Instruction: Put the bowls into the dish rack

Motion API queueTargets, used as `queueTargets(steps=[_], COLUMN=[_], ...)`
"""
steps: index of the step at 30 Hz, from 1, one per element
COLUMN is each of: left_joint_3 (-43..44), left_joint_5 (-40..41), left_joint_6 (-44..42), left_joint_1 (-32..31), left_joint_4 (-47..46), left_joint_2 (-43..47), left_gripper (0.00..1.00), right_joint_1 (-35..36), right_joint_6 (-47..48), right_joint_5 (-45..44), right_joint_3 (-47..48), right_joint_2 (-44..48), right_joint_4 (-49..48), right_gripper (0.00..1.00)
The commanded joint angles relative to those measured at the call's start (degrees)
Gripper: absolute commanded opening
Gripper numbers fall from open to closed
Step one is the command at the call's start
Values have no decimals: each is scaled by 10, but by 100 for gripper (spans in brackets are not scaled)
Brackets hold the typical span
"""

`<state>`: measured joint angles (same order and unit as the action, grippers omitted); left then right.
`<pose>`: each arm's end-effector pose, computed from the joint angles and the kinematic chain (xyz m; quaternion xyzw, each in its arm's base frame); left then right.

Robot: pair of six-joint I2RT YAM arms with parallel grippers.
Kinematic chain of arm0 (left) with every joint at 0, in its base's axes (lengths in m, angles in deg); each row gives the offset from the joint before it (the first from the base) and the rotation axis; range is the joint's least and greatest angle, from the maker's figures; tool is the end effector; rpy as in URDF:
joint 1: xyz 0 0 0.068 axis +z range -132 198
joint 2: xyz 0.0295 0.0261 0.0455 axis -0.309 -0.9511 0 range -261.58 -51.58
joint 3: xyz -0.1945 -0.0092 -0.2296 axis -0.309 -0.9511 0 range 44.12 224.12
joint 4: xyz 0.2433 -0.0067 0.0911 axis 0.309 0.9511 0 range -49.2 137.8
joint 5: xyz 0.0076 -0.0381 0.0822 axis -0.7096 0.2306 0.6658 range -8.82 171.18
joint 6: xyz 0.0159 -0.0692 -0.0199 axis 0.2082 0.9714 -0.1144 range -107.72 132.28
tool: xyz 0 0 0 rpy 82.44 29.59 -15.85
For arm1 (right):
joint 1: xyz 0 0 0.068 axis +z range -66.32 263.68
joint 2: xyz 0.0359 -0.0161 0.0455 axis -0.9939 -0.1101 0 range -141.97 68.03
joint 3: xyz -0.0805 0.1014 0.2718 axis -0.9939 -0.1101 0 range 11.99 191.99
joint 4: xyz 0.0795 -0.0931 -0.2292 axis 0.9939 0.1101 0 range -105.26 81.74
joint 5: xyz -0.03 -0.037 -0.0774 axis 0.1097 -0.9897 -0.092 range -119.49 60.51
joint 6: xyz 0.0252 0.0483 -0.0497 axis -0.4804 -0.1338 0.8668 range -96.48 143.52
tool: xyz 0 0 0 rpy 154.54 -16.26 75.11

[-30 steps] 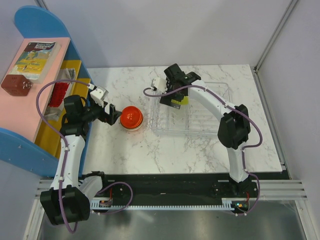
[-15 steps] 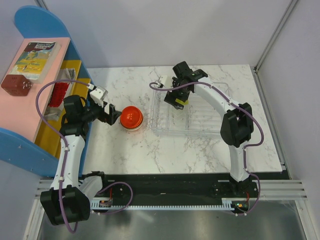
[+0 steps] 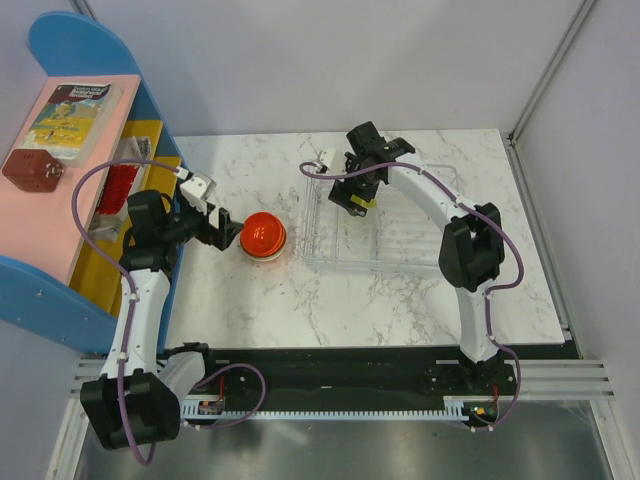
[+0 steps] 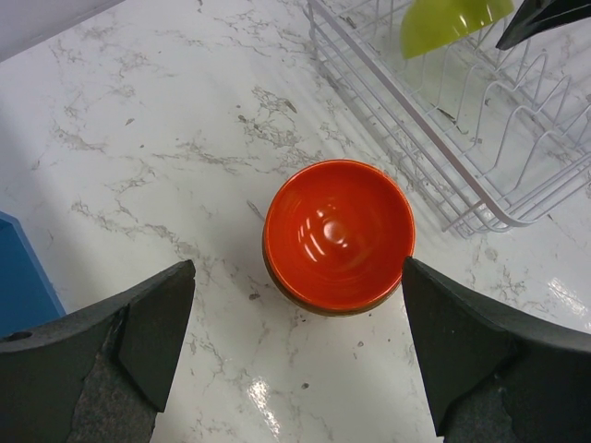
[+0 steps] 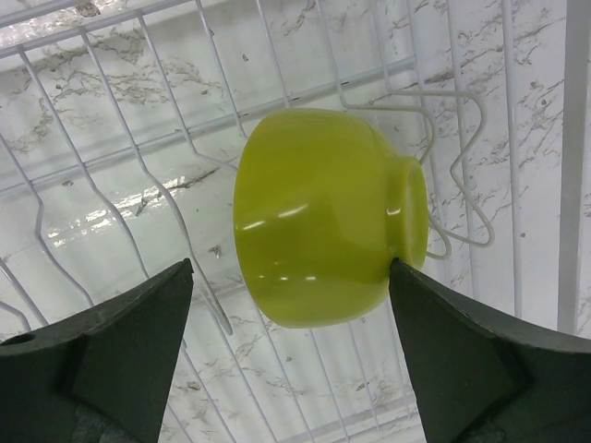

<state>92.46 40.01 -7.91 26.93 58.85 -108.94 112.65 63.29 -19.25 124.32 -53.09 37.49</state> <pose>0.2225 -0.0061 0.3267 0.2609 0.7767 -0.1675 0.5483 0.4192 0.2446 0.2682 -0.5631 0.7845 0.0630 0.2519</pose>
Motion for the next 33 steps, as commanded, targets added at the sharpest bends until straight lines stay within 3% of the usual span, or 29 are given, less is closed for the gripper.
queueTargets(steps=[1,11,23,33], left_joint_3=[-11,-20,-8,45], left_joint_5=[-23,-18,-29,-31], left_joint_6=[-6,-19,-73,-81], left_joint_1=[4,4,4,0], left_joint_4=[-11,-13,-19,-56], left_joint_2=[-15,-27,-121,-232], left_gripper=[100,100,99,91], right_joint_1=[10,6,6,23], right_joint_6=[-15,-19,-32,-53], right_joint_5=[63,86,28,44], right_joint_3=[3,32,65,-23], right_joint_2=[-29,-56,67,171], right_joint_4=[27,53,49,16], right_gripper=[94,94,95,95])
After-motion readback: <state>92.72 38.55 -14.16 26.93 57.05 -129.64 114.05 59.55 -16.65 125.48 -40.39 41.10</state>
